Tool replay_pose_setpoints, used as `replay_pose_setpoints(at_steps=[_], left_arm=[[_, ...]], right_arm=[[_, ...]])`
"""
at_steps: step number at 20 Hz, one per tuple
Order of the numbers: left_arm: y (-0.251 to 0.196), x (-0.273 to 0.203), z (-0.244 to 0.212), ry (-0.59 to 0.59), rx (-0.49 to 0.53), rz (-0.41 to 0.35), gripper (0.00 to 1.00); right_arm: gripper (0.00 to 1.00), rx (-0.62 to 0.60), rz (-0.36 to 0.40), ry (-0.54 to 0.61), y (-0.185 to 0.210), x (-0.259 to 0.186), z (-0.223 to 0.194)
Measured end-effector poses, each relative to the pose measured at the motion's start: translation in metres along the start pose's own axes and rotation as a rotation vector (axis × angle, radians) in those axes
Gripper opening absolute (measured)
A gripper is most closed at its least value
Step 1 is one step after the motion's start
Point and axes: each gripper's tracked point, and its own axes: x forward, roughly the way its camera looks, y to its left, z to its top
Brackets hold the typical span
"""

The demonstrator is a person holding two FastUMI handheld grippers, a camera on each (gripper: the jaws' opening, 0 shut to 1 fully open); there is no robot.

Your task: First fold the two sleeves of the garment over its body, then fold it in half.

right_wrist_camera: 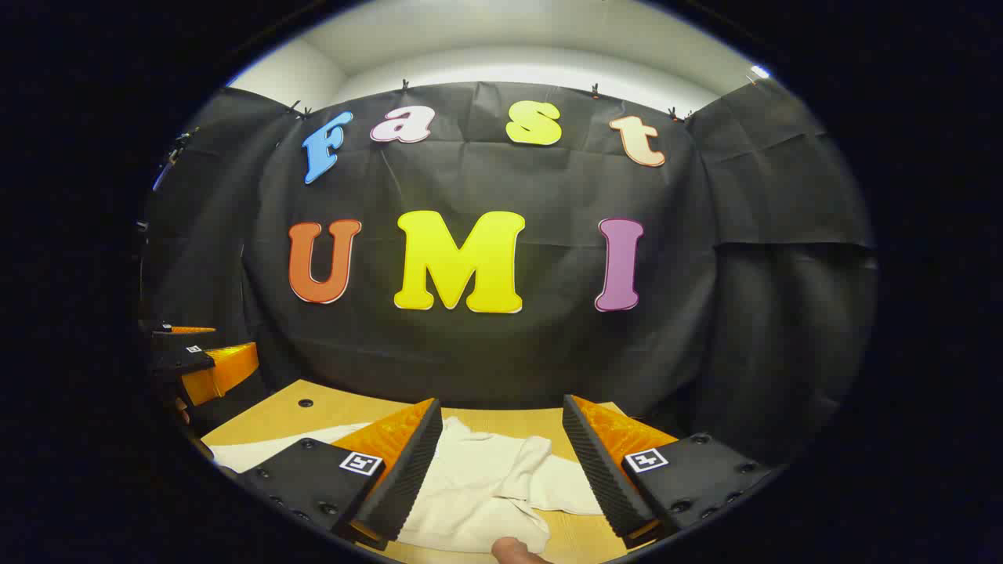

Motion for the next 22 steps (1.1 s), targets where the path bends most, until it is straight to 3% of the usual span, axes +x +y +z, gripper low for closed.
replay_pose_setpoints(at_steps=[13,22], left_arm=[[-0.008,0.015,0.008,-0.037,0.005,0.002,1.0],[-0.004,0.019,-0.002,-0.005,-0.029,0.036,1.0]], right_arm=[[0.94,-0.042,-0.009,-0.099,-0.009,0.008,0.028],[0.94,-0.021,-0.024,-0.042,-0.027,0.017,0.004]])
